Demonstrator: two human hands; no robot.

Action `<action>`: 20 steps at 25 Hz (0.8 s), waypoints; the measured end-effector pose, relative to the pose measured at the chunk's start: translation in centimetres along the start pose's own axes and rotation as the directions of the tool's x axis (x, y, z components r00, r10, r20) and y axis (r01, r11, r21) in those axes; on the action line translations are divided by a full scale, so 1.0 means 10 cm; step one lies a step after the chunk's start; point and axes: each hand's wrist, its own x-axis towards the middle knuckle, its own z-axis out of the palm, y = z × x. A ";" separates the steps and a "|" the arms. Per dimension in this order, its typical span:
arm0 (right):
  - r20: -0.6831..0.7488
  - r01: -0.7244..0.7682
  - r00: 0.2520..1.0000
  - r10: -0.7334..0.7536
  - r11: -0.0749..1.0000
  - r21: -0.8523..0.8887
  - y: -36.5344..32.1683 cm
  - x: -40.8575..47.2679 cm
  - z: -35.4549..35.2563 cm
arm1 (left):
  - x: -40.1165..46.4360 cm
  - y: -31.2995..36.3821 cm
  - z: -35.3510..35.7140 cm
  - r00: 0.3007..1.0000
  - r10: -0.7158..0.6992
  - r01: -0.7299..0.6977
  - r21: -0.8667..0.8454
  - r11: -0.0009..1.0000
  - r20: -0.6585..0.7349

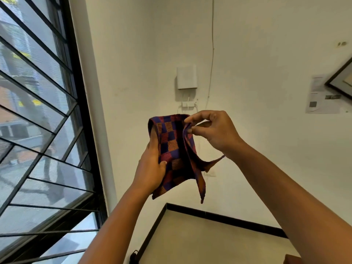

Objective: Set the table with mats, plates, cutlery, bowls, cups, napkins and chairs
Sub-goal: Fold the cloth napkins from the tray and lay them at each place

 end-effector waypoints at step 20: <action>0.112 0.347 0.938 -0.329 0.901 -0.261 -0.20 0.36 0.29 | 0.10 0.05 -0.27 0.977 0.095 -0.021 -0.353 0.935 0.193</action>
